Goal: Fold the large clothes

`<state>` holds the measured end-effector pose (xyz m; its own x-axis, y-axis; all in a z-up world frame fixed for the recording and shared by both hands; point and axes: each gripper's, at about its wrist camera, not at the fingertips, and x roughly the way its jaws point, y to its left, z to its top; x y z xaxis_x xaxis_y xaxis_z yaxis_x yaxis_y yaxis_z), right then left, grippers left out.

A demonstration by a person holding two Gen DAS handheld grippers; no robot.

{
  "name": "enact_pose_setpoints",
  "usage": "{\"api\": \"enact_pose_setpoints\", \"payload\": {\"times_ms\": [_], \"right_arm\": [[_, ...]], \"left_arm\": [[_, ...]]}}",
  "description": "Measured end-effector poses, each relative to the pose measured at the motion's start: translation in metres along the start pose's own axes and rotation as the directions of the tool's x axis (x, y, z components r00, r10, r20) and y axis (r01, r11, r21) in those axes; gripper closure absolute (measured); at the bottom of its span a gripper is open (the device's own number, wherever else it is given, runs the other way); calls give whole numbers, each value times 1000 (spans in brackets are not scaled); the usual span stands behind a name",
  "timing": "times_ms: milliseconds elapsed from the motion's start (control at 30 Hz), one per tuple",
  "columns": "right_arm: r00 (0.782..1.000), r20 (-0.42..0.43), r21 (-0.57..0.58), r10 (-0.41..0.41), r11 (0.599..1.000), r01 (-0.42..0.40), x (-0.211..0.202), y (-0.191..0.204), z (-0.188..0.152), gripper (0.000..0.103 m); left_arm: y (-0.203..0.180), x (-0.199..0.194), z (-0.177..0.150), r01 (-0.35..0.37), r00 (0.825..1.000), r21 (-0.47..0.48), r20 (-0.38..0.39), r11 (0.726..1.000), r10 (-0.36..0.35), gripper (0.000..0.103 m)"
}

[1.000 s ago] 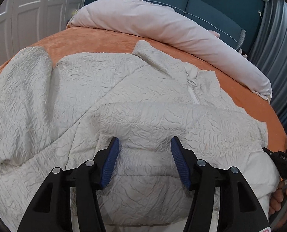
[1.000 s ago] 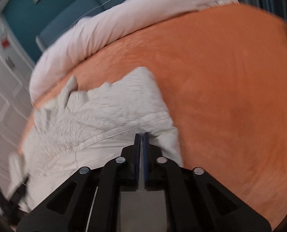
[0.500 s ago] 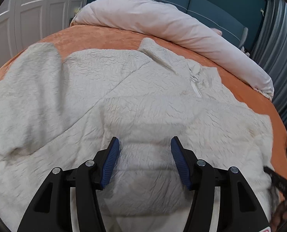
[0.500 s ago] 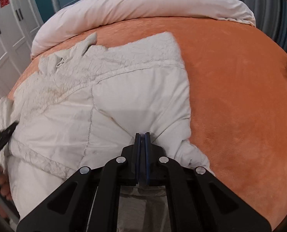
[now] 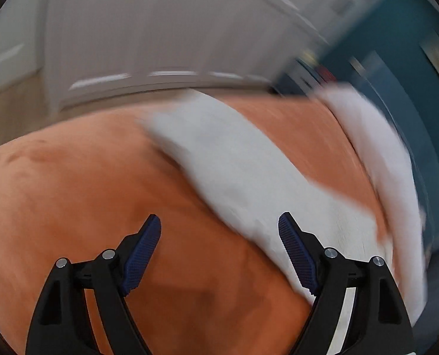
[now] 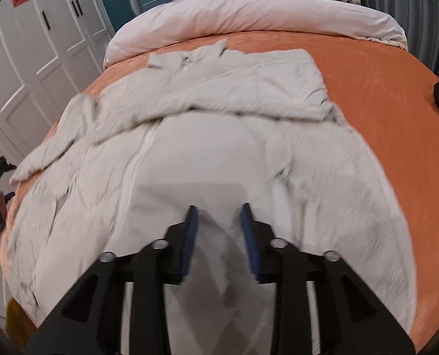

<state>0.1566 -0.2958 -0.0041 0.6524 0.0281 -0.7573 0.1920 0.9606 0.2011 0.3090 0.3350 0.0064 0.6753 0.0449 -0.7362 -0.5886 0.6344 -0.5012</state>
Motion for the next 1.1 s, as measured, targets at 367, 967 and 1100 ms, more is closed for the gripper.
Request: {"api": "enact_pose_setpoints", "payload": {"times_ms": [367,967,1100], "right_arm": [[999,46,-19,-13,1000,14,14,3,-24,57],[985,80,39,154,987,-157,9,-9,-29,39],[973,94,73,212,973,-219,7,-17,-30,38]], "left_arm": [[-30,23,46,116,993,82,-27,990,-114,100],[-357,-95,-326,605,792,691,-471,396,-387,81],[-318,-65,-343,582,812,652,-497,485,-306,72]]}}
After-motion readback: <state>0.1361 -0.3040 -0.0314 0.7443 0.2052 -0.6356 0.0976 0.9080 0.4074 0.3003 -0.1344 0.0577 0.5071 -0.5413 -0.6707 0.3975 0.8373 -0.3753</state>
